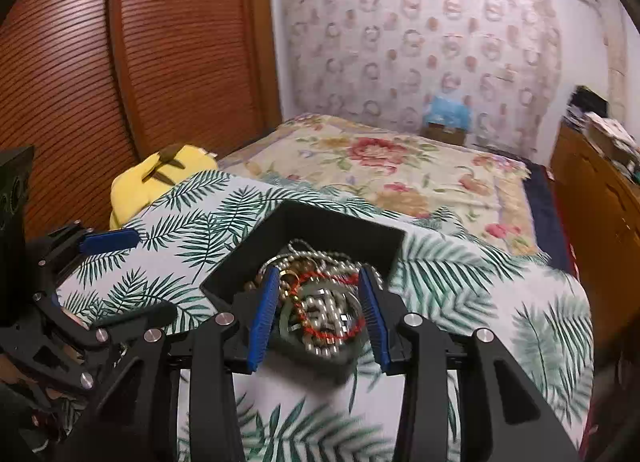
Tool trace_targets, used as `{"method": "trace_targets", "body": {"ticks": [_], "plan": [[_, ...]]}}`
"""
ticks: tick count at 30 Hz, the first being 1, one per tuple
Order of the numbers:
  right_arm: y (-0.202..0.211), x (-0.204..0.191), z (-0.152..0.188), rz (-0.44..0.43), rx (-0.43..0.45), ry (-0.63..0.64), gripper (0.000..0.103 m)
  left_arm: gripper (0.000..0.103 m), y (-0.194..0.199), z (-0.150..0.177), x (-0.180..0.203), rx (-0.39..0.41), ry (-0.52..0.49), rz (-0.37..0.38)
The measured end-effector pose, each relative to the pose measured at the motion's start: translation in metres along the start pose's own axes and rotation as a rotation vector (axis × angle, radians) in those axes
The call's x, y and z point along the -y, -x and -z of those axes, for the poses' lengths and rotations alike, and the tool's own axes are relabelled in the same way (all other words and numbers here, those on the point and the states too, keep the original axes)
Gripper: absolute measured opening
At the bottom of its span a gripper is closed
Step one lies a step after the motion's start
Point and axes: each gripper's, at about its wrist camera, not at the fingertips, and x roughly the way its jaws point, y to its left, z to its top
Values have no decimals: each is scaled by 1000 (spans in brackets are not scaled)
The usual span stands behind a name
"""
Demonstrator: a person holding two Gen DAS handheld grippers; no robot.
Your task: Organize jewelry
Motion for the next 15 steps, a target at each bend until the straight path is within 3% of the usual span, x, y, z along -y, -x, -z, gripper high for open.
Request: {"method": "trace_targets", "body": {"ticks": [2, 5, 12, 15], "plan": [[14, 0, 7, 27, 17, -23, 59, 96, 8, 2, 1, 11, 6, 4], [37, -3, 19, 53, 39, -55, 64, 96, 30, 3, 6, 51, 7, -8], [88, -15, 39, 121, 118, -105, 94, 96, 67, -1, 14, 102, 9, -19], [104, -15, 45, 142, 149, -140, 101, 96, 75, 0, 15, 114, 13, -32]]}}
